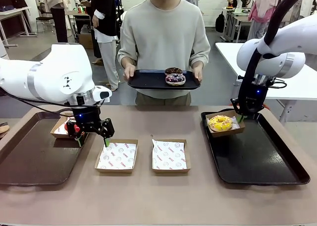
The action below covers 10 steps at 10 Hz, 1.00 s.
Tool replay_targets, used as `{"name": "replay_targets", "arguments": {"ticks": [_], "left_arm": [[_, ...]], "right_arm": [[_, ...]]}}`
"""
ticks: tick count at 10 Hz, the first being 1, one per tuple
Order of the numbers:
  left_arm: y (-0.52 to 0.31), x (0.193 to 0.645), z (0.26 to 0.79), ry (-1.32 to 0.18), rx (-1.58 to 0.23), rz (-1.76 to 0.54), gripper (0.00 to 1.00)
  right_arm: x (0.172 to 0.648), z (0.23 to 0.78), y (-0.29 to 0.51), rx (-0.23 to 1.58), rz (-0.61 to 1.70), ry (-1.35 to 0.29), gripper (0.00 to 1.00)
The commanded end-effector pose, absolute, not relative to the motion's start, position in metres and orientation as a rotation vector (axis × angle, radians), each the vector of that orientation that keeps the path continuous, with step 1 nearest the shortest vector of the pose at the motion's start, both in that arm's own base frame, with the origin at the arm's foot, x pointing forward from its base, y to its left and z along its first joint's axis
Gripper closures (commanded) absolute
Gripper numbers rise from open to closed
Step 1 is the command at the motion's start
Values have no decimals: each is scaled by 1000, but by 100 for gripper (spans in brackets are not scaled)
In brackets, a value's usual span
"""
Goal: Individually package the donuts and arrange them on the tray.
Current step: Place the picked Paper togo box on the Handle tray while simultaneously picking up another Paper togo box from the table with the other hand.
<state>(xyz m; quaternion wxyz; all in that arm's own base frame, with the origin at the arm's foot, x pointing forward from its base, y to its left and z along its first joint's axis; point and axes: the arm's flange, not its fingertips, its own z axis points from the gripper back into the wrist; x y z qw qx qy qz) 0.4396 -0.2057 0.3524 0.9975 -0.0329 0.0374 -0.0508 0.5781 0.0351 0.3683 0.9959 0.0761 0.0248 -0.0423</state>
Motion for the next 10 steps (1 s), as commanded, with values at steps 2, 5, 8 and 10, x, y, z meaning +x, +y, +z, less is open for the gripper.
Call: {"name": "replay_targets", "arguments": {"ticks": [2, 5, 8, 10], "left_arm": [[-219, 439, 331, 91, -72, -71, 0], [-216, 437, 335, 73, -124, -44, 0], [-215, 441, 329, 95, -71, -96, 0], [-215, 441, 329, 95, -71, -96, 0]], "right_arm": [[578, 368, 35, 153, -82, 50, 99], [578, 368, 35, 153, -82, 50, 99], [578, 368, 35, 153, -82, 50, 99], [578, 368, 35, 153, -82, 50, 99]]}}
